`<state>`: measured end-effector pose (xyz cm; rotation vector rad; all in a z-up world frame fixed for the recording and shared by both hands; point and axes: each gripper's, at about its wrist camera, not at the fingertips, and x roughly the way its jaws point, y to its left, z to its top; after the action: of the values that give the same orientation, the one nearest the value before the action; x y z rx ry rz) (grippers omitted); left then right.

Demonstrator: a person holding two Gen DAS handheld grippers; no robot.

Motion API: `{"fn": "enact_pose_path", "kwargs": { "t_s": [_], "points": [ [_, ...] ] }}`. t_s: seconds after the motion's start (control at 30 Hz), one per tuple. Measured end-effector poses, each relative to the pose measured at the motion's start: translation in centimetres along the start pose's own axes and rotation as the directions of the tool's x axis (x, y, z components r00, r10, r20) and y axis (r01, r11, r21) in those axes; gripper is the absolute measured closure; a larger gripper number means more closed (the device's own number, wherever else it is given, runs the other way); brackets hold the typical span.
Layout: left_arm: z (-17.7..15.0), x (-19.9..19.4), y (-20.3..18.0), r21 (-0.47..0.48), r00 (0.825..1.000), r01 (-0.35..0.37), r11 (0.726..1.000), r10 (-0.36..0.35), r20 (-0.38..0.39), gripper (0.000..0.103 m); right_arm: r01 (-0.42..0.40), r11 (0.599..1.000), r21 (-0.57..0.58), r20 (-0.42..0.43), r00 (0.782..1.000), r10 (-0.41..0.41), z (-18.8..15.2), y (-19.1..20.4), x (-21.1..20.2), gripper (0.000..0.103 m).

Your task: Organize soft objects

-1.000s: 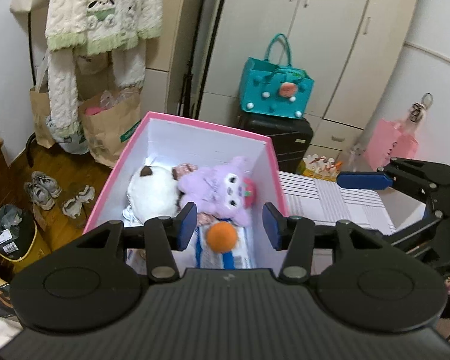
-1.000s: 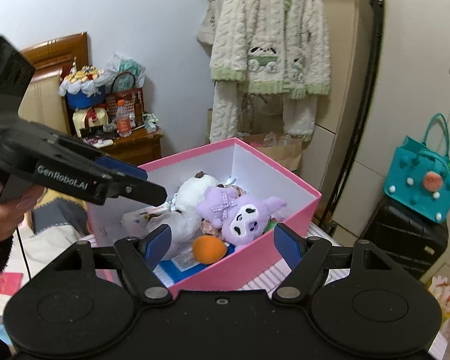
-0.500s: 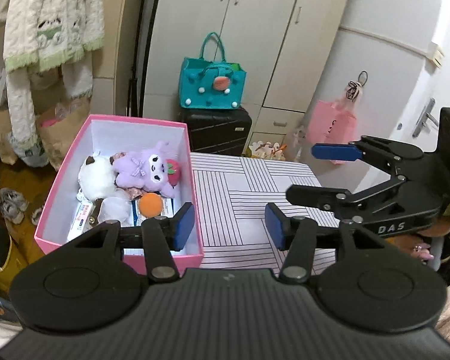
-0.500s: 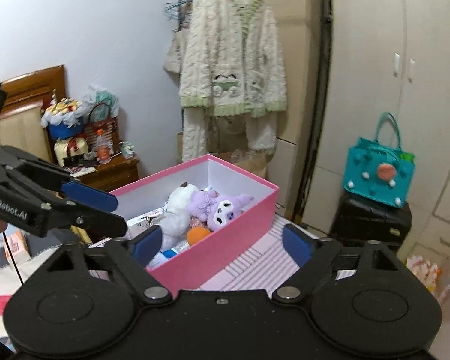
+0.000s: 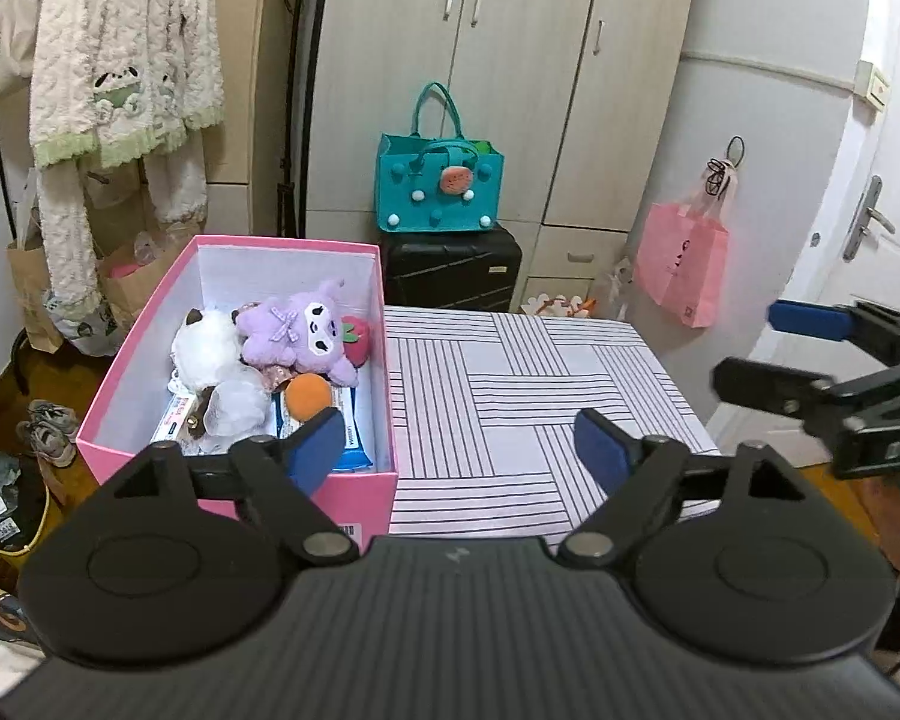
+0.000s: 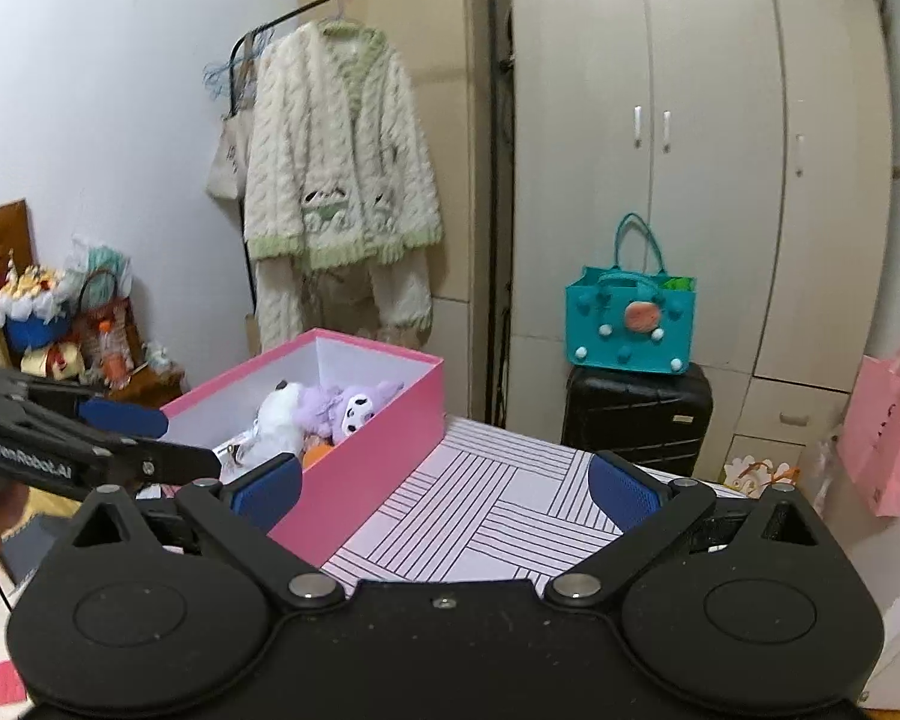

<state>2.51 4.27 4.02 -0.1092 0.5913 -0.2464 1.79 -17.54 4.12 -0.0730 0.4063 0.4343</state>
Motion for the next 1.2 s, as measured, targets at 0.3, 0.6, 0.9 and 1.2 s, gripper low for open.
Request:
{"fn": "enact_pose_path", "kwargs": {
  "t_s": [0.3, 0.6, 0.9, 1.2],
  "points": [
    [-1.5, 0.9, -0.5, 0.001, 1.000, -0.013, 1.000, 0.013, 0.022, 0.001, 0.154, 0.986, -0.055, -0.081, 0.984, -0.159, -2.2, 1.2, 1.2, 0.000],
    [-2.4, 0.9, -1.0, 0.025, 0.991, -0.126, 0.992, 0.127, -0.036, 0.000, 0.224, 0.974, 0.037, -0.079, 0.972, -0.220, -3.7, 1.9, 0.1, 0.000],
    [-3.7, -0.3, -2.5, 0.103, 0.985, -0.174, 0.979, 0.172, 0.032, 0.000, 0.267, 0.962, 0.049, -0.062, 0.962, -0.264, -5.0, 2.8, -1.9, 0.000],
    [-4.4, -0.5, -3.1, 0.081, 0.975, -0.219, 0.972, 0.216, 0.047, 0.000, 0.285, 0.957, 0.056, -0.046, 0.958, -0.282, -6.0, 3.0, -2.7, 0.000]
  ]
}}
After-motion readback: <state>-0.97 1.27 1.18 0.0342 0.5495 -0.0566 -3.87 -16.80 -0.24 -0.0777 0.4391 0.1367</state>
